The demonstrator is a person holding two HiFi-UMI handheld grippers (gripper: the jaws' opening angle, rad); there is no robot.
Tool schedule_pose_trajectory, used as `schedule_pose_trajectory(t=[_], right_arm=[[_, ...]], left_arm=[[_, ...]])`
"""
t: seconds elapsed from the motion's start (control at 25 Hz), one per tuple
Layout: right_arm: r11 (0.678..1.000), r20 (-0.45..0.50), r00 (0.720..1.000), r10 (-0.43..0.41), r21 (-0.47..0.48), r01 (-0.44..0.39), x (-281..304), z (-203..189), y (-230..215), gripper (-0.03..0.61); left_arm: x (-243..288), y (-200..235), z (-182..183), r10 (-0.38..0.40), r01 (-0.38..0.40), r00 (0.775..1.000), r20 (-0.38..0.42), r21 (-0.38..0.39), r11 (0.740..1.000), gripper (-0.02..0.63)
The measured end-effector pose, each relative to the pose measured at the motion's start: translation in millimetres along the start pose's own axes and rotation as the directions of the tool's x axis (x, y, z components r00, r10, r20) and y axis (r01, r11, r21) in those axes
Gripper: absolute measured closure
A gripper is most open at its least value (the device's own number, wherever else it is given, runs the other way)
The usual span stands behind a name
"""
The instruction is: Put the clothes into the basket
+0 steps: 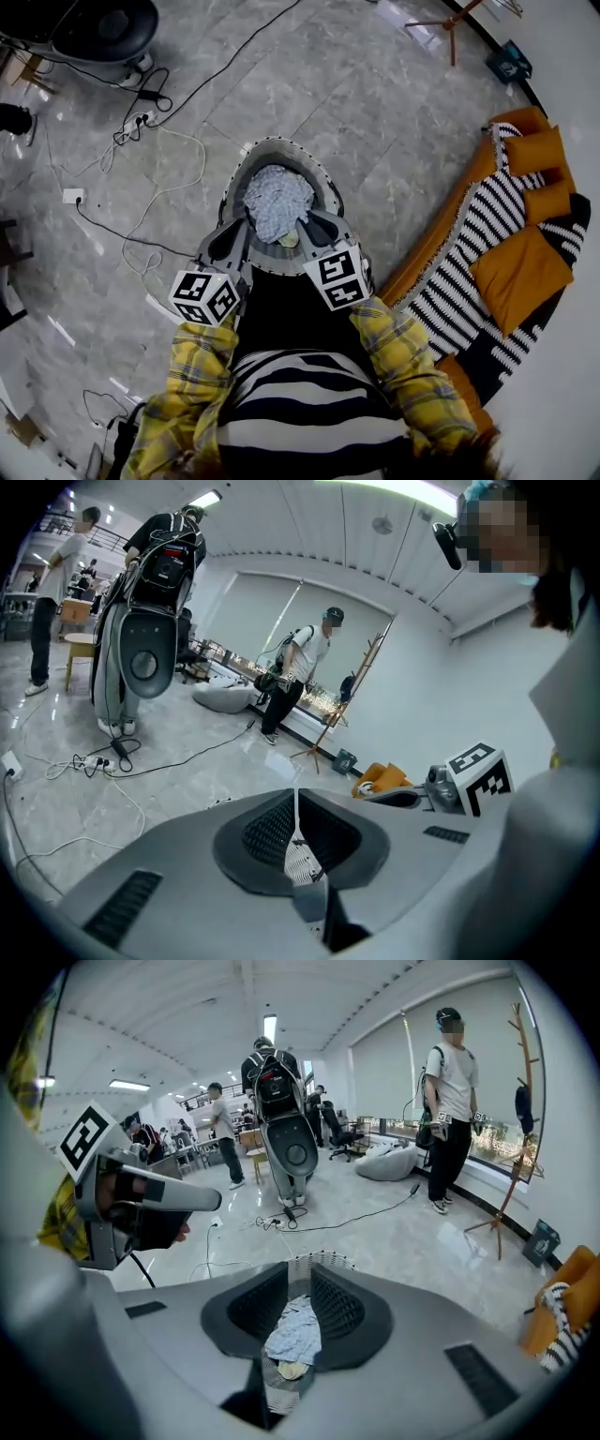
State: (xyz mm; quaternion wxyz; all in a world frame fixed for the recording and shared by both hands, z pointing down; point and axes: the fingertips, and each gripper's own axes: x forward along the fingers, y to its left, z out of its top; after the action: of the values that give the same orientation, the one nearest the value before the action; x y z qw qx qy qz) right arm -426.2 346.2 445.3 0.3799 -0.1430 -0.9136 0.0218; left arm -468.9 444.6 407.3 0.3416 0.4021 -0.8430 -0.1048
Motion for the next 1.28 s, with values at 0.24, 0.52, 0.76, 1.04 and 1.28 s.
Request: schedule_pose_trajectory(t=[0.24, 0.52, 0.76, 1.04, 1.28], right_arm=[[0.997, 0.023, 0.999, -0.045, 0.058, 0.044, -17.8, 4.8, -10.8, 0.527], [0.992, 0.065, 0.996, -0.067, 0.111, 0.06, -43.4, 5.0, -16.0, 0.543], [0.981, 0.105, 0.99, -0.09, 0.181, 0.07, -62.4, 2.2, -16.7, 0.551], [0.972, 0.123, 0.987, -0.102, 0.222, 0.073, -75.7, -5.3, -11.9, 0.552], [0.963, 0.13, 0.985, -0.114, 0.259, 0.078, -86.4, -9.8, -12.1, 0.552]], left_arm=[[6.4, -16.7, 5.9, -0.045, 0.045, 0.999, -0.009, 0.028, 0.999, 0.594], [4.7, -36.2, 3.3, -0.075, 0.076, 0.997, -0.025, 0.06, 0.995, 0.594], [-1.7, -47.5, -1.0, -0.083, 0.086, 0.996, -0.04, 0.085, 0.993, 0.595], [-6.4, -56.2, -3.2, -0.088, 0.09, 0.996, -0.03, 0.095, 0.991, 0.595], [-8.1, -63.9, -6.3, -0.093, 0.096, 0.995, -0.038, 0.103, 0.99, 0.595]])
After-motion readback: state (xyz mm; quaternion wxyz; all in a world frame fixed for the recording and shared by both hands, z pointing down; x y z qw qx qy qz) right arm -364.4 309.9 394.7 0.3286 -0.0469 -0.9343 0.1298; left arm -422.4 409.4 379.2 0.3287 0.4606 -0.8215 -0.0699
